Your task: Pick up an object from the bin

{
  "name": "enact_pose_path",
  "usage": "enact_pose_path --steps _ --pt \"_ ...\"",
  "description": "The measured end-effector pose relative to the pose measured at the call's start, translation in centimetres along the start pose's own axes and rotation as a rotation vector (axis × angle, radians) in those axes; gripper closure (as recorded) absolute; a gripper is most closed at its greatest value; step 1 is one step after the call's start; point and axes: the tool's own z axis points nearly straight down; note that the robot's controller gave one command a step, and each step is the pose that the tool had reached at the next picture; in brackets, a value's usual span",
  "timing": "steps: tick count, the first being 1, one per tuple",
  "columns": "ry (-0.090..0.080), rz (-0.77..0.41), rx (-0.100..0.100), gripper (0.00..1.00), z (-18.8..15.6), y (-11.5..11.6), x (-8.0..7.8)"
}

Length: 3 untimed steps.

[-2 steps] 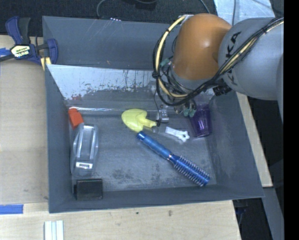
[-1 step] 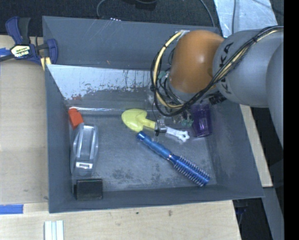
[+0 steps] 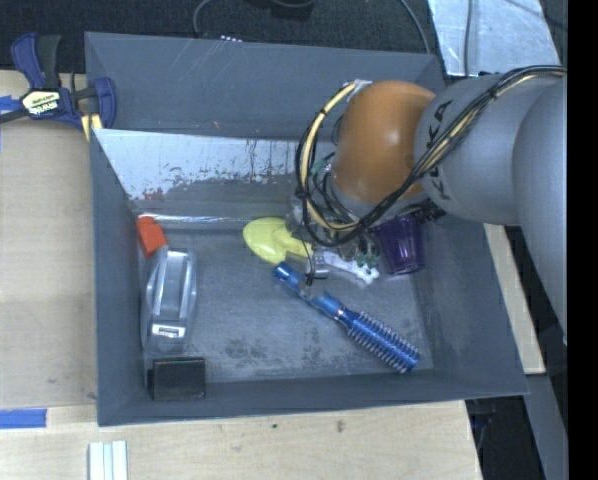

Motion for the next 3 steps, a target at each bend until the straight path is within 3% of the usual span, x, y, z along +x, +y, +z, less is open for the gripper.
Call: enact_pose_path --steps 1,3 --pt "-0.032 -0.021 0.000 1.00 1.60 -0.70 -0.14" --pt "-0.036 -0.040 0.004 1.00 1.69 -0.45 -0.55"
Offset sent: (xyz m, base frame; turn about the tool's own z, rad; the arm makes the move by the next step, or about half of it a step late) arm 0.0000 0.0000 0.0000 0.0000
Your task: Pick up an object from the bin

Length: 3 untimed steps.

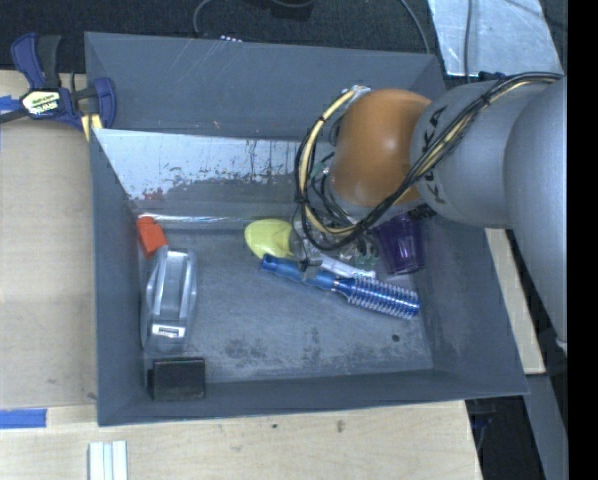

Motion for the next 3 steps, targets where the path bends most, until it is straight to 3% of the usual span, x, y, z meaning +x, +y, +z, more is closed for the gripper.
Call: enact_pose_path --steps 1,2,3 --pt "-0.005 0.074 0.001 1.00 0.1 0.8 -0.4" --pt "-0.006 0.048 0.003 1.00 0.2 1.2 -1.6" --pt "-0.003 0.047 0.000 0.00 0.5 1.4 -1.4"
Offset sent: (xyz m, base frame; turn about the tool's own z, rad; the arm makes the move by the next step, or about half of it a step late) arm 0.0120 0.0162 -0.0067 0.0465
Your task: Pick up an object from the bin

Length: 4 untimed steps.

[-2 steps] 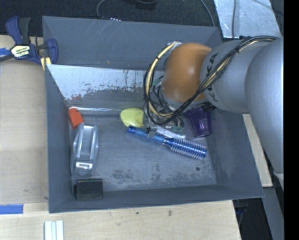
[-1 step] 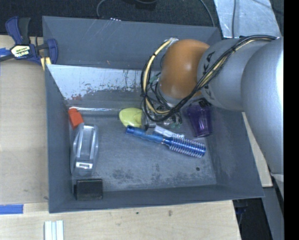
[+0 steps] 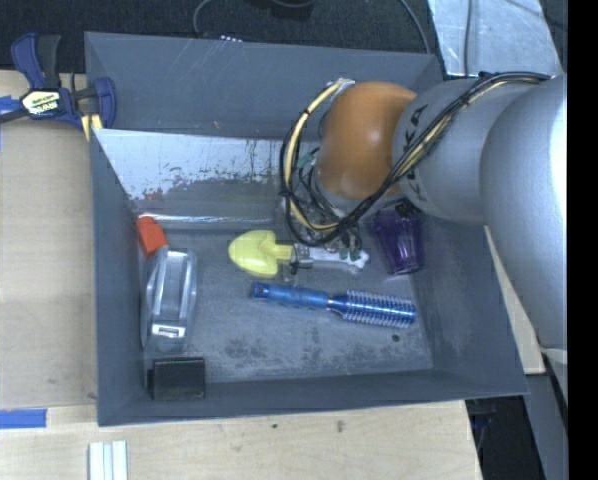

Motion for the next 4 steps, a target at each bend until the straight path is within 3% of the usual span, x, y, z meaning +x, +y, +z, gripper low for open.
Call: enact_pose_path --steps 1,2,3,4 --pt "0.000 0.001 0.000 1.00 0.1 0.0 0.0" --pt "0.000 0.001 0.000 1.00 0.1 0.0 0.0" --pt "0.004 0.023 0.000 1.00 -4.8 -0.3 0.0" --pt "-0.004 0.017 0.000 1.00 -14.8 -1.6 -0.6"
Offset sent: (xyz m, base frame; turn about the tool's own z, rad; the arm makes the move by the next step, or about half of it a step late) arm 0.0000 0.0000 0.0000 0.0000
